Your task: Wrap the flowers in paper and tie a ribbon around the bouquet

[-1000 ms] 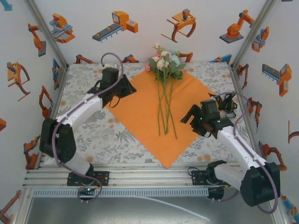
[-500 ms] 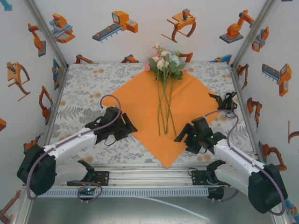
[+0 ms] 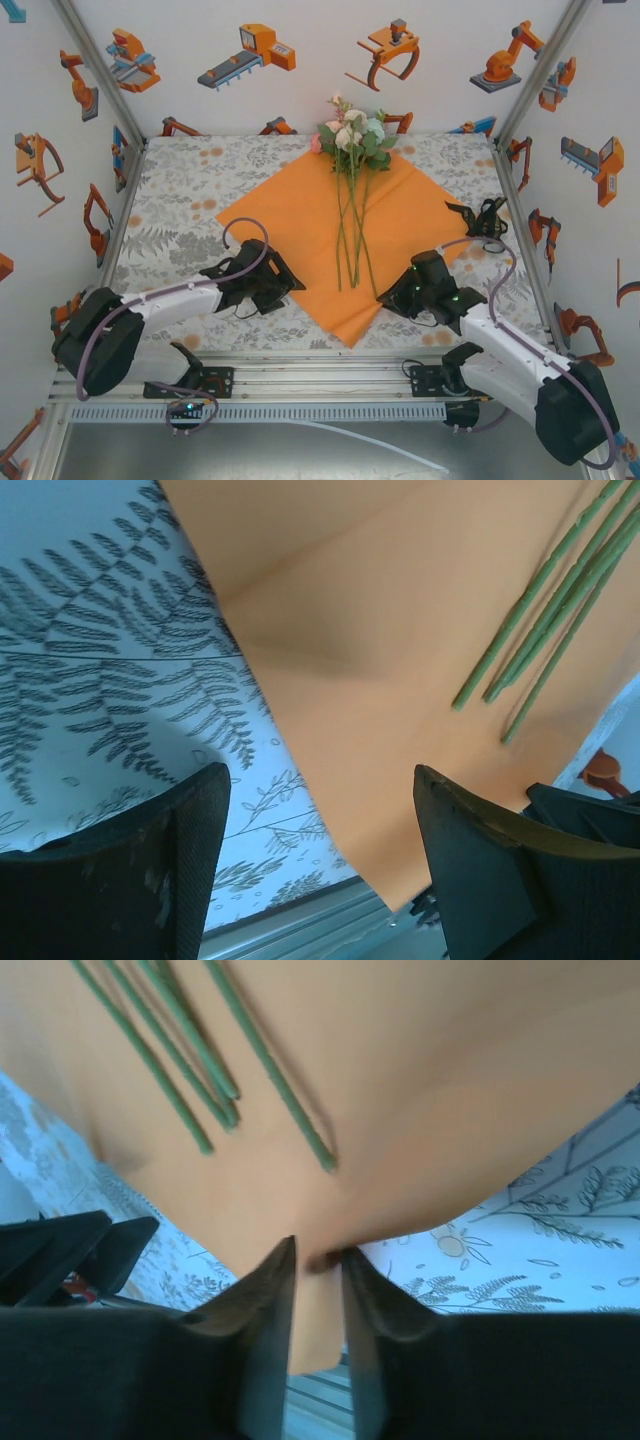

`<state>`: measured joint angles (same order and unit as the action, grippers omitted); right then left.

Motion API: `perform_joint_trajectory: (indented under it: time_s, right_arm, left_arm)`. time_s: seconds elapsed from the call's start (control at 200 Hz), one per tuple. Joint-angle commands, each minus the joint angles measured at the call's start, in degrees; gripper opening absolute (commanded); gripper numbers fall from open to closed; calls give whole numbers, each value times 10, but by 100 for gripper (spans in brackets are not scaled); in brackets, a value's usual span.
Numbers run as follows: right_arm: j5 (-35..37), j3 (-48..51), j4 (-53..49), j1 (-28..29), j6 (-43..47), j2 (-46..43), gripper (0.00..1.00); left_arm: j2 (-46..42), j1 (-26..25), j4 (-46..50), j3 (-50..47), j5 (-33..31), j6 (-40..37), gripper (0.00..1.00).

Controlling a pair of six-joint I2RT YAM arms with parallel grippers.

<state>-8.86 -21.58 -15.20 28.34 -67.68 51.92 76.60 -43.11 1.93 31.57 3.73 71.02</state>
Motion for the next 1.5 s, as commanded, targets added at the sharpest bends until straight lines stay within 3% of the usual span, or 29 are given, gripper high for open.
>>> perform_joint_trajectory:
  time_s: [0.0,0.14,0.24,0.416,0.631,0.726,0.876,1.031,1.136,1.232,1.292,1.392,1.492]
  right_arm:
    - [-1,-12,37,4,-18,-8,18]
    - [4,-18,40,4,-16,-9,8]
    - [5,-23,46,4,-16,-9,3]
    - [19,-44,46,4,-12,-3,3]
    - [26,-65,33,4,-1,12,3]
    - [31,-74,33,4,1,17,3]
    - [27,-85,30,4,5,27,3]
    - [25,-89,26,4,9,29,4]
    - [34,-91,11,4,19,26,6]
    - [48,-94,-11,3,28,19,7]
    - [53,-90,-15,3,32,13,11]
    - [57,-93,-46,2,75,-1,28]
    - [85,-116,-119,1,192,-36,54]
  left_arm:
    - [18,-14,-31,-3,14,23,69]
    - [16,-25,-3,14,-10,-16,67]
    - [-3,-28,-20,18,-8,-85,64]
    - [-51,-57,-72,25,26,-359,62]
    - [-105,-131,-149,-7,97,-678,79]
    - [-100,-160,-170,-21,99,-755,84]
    - [-64,-173,-194,-22,93,-773,87]
    - [-22,-176,-270,-38,25,-756,86]
    - [21,-177,-315,-32,50,-731,81]
    - [63,-179,-333,-17,89,-708,71]
    - [80,-179,-357,-19,93,-690,57]
    - [79,-179,-354,-15,74,-678,35]
    - [60,-179,-294,13,56,-687,14]
